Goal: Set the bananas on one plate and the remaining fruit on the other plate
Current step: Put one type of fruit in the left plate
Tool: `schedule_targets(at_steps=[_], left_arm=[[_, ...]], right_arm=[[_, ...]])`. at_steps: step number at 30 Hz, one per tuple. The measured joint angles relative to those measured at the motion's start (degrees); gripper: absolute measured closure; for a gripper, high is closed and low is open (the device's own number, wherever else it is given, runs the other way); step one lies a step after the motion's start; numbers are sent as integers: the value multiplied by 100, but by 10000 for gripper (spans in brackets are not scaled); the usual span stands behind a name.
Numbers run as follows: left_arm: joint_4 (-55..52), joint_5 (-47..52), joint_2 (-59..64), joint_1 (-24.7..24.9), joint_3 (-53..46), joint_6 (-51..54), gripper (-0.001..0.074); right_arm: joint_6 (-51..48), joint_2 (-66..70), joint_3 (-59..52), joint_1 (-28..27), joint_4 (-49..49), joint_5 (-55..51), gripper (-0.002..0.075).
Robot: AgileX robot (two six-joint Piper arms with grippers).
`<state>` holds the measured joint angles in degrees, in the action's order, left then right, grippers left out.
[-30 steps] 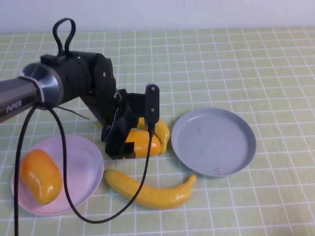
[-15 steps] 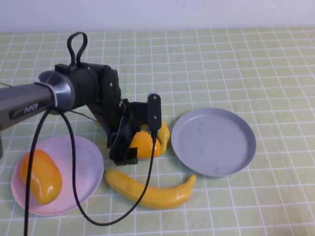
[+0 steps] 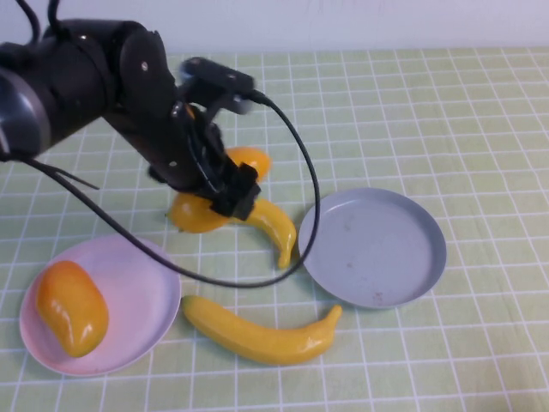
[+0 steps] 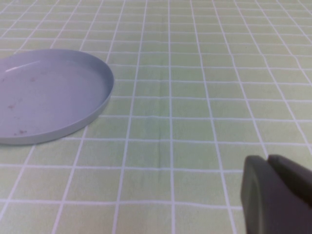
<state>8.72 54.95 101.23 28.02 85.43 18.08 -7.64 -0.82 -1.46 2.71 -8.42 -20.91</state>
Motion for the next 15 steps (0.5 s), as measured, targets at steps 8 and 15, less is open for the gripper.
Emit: schedule_targets(at_steps=[8,15], left_arm=[[-1744,1309,-92,0,-322,-3133,206],[-1862,1221,-92,0,-1018,-3283,206]], right_arm=[[0,0,0,0,0,0,741],[0,0,0,0,0,0,741]])
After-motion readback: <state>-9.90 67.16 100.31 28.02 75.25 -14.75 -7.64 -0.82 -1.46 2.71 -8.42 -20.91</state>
